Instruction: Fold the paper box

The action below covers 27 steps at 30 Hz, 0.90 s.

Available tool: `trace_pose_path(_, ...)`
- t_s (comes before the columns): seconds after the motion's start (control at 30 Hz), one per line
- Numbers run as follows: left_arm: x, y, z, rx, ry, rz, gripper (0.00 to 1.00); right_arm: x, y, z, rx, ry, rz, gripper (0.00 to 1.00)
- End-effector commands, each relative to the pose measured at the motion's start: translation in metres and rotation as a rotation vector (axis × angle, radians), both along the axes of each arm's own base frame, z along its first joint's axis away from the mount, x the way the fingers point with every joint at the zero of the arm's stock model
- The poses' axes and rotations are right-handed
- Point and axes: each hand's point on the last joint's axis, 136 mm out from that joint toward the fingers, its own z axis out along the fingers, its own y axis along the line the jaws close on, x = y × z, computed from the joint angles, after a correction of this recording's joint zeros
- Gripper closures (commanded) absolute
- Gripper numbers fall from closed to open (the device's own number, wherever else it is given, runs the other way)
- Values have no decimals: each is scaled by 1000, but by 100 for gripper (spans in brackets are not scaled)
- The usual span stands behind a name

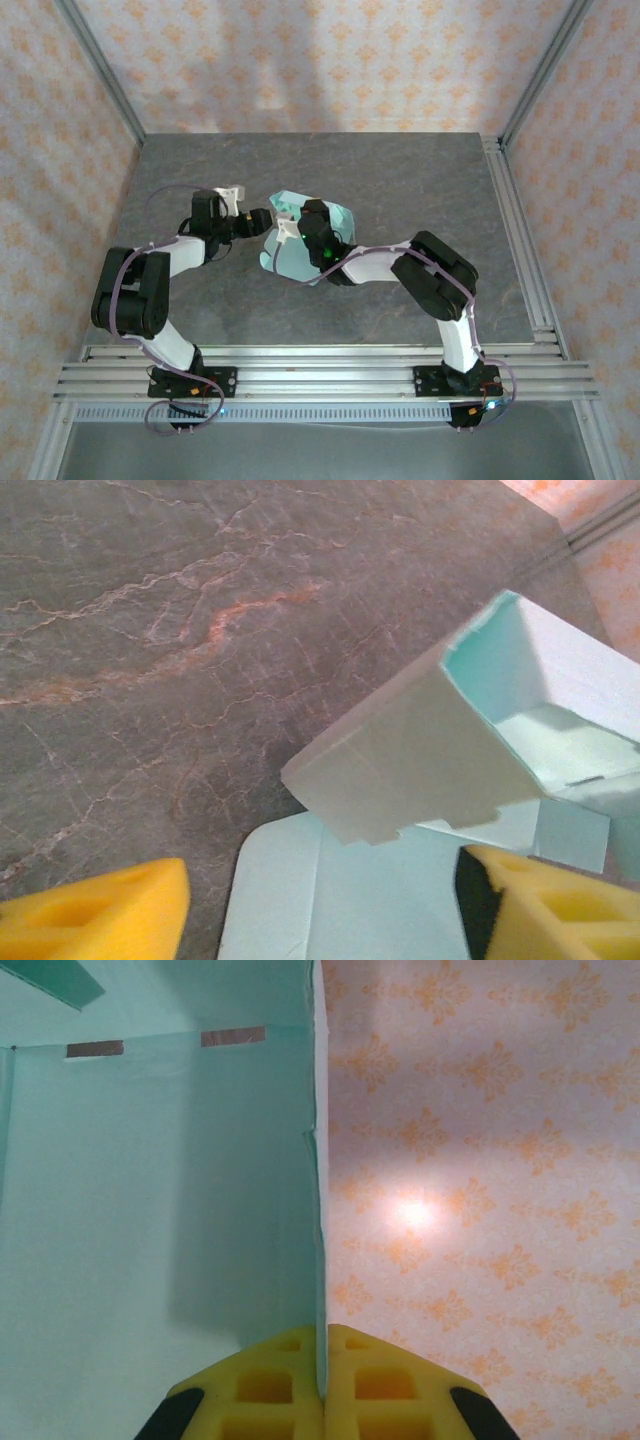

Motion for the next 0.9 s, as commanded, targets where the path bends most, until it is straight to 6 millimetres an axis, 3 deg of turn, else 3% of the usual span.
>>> trace_pose_path(0.0,11,6,-1,15,12,28,34,-3,0,-10,2,-32,1,100)
trace_pose_path(0.6,30,-3,-19,12,57,-37,44,-9,-1,-21,24,-17,30,100)
trace_pose_path(0.87,28,-25,-17,-8,40,-146,45,-7,-1,-24,21,-3,22,100)
